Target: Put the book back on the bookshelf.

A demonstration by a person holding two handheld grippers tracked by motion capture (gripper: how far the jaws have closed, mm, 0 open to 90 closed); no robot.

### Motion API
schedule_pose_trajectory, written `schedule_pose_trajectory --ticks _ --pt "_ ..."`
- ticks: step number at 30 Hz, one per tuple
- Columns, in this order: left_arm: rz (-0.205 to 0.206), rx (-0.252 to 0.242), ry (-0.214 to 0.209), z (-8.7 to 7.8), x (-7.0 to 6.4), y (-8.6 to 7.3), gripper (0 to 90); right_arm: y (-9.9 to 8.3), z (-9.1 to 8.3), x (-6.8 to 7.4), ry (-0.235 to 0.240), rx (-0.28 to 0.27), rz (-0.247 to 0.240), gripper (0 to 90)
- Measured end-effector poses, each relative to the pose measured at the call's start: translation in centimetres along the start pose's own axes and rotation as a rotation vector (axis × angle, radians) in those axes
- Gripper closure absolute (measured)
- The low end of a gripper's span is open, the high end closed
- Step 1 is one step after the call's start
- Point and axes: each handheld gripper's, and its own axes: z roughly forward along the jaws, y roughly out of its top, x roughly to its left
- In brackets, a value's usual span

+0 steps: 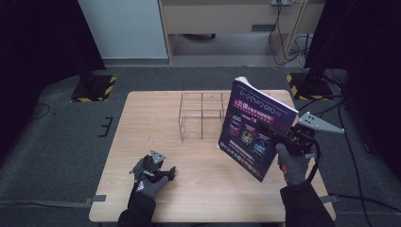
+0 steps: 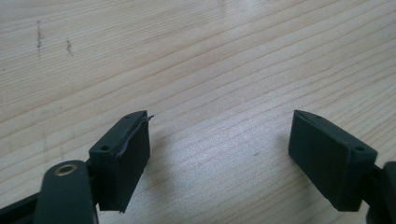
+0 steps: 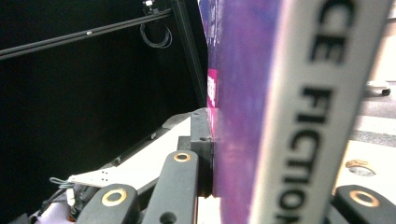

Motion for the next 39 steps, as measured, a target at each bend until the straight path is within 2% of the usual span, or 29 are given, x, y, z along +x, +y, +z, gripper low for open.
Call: schedule_pose_trajectory --ticks 4,8,12,13,15,20,25,39 --pt "-0.026 0.000 -0.009 0.1 0.1 -0.1 16.8 -0.3 0.0 -0.4 -0.012 0.016 -0.008 82.9" --pt "-0.030 0.000 -0.013 0.2 0.1 -0.1 15.9 0.0 0.1 -0.4 -0.019 0.022 -0.018 82.9" --pt "-0.028 -0.001 -0.017 0.3 0.1 -0.1 14.0 0.7 0.1 -0.2 -0.004 0.010 -0.008 83.0" --pt "-0.028 -0.002 -0.017 0.3 0.1 -0.1 13.7 0.9 0.1 -0.1 -0.010 0.017 -0.024 83.0" --pt "-0.028 -0.003 -0.019 0.3 0.1 -0.1 13.2 2.0 0.2 0.8 -0.018 0.030 -0.067 82.9" --pt "-0.027 -0.002 -0.021 0.3 0.1 -0.1 13.1 4.2 0.5 2.4 -0.006 -0.006 -0.102 83.0" --pt "-0.025 -0.002 -0.025 0.3 0.1 -0.1 12.6 4.9 1.2 2.6 -0.010 -0.018 -0.096 82.9" --pt "-0.020 -0.003 -0.032 0.4 0.0 -0.1 10.8 5.0 3.4 2.3 -0.059 -0.038 -0.092 82.9"
